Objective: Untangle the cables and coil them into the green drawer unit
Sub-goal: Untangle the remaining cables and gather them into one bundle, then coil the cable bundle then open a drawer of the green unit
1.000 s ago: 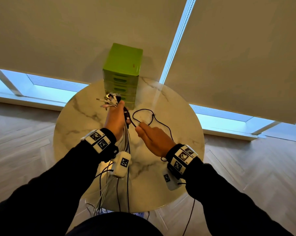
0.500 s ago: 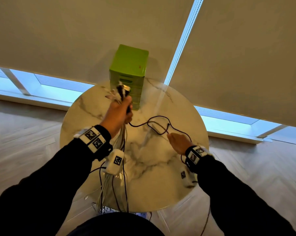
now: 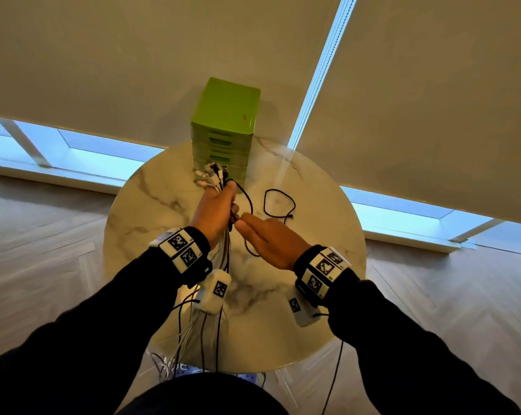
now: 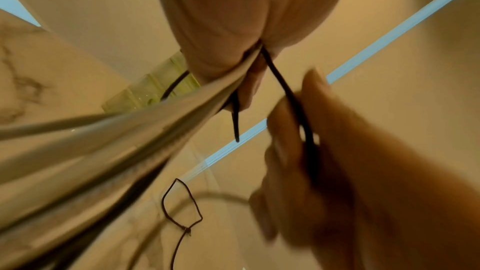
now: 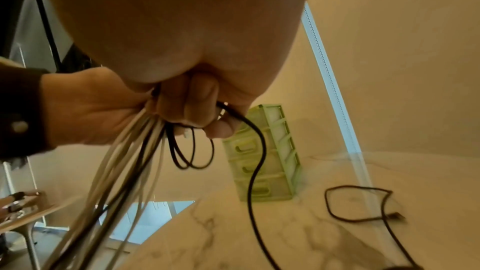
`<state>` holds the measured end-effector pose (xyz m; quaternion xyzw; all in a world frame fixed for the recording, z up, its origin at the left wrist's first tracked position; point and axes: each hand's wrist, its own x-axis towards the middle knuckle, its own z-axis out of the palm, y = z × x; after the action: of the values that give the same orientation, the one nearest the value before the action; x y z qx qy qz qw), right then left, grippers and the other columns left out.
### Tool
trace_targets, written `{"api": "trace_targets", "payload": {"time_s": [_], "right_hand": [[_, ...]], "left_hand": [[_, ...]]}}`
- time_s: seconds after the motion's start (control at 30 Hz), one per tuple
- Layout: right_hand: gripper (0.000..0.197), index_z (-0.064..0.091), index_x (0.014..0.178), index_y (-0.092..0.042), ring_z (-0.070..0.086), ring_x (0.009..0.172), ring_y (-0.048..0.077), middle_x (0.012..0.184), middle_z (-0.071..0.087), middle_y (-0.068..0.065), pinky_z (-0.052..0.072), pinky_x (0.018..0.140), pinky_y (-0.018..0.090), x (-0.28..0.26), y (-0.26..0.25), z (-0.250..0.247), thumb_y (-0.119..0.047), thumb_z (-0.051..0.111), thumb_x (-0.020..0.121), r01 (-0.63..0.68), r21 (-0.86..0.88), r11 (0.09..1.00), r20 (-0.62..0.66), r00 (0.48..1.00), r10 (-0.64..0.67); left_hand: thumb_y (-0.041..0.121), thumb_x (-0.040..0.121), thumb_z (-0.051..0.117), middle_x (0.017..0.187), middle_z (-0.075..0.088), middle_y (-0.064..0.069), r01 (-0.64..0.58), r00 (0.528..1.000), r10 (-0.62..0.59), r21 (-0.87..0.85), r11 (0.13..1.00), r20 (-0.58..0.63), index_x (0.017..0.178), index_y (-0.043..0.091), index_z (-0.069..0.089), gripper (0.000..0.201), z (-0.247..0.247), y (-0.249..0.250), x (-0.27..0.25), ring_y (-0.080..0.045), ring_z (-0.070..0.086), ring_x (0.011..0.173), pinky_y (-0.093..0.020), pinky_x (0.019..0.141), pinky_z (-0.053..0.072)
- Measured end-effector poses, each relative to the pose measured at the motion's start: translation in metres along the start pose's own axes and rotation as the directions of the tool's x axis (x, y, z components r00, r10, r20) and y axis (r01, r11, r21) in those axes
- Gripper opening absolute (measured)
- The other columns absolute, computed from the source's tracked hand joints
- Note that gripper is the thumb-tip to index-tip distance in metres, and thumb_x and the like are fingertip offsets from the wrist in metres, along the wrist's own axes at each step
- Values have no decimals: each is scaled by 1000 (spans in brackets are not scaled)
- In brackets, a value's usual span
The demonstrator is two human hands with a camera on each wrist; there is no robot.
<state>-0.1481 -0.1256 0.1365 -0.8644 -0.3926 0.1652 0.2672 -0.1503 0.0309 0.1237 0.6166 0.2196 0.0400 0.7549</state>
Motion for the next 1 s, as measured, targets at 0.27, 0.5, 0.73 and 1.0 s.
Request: {"api": "trace_targets", "payload": {"time_s": [0.27,0.5,0.73,1.0], "right_hand": [[37,47,79,-27,43,70,7,74,48,-13,43,78,35,-56,87,22,-49,34,106,-296,234,926,137,953,270],[44,58,124,-16,60,114,34,120,65,14,42,95,38,-60,146,-5,-47,33,106,-571,-147,808,92,805,586],[34,46,101,-10,58,78,40,85,61,19,43,70,43,4,52,-40,-40,32,108,-358,189,915,-373,835,404],[21,48,96,-25,45,66,12,77,53,5,43,65,34,-27,22,-43,-35,34,109,-74,287,955,-220,965,141]], "left_hand": [[27,108,44,67,39,3,-144,980,93,-299,943,-178,87,18,39,23,-29,30,18,-8,34,43,-23,43,32],[36,102,49,71,43,-21,-326,939,324,-2,945,-113,119,14,48,28,-27,34,7,-33,46,56,-42,52,40],[53,98,48,88,67,-19,-245,964,195,321,915,178,113,39,60,24,16,6,-22,-42,62,78,-56,73,52],[53,95,61,58,26,7,205,922,-186,-22,979,339,68,25,52,39,48,7,-24,-10,21,48,-25,46,19]]}}
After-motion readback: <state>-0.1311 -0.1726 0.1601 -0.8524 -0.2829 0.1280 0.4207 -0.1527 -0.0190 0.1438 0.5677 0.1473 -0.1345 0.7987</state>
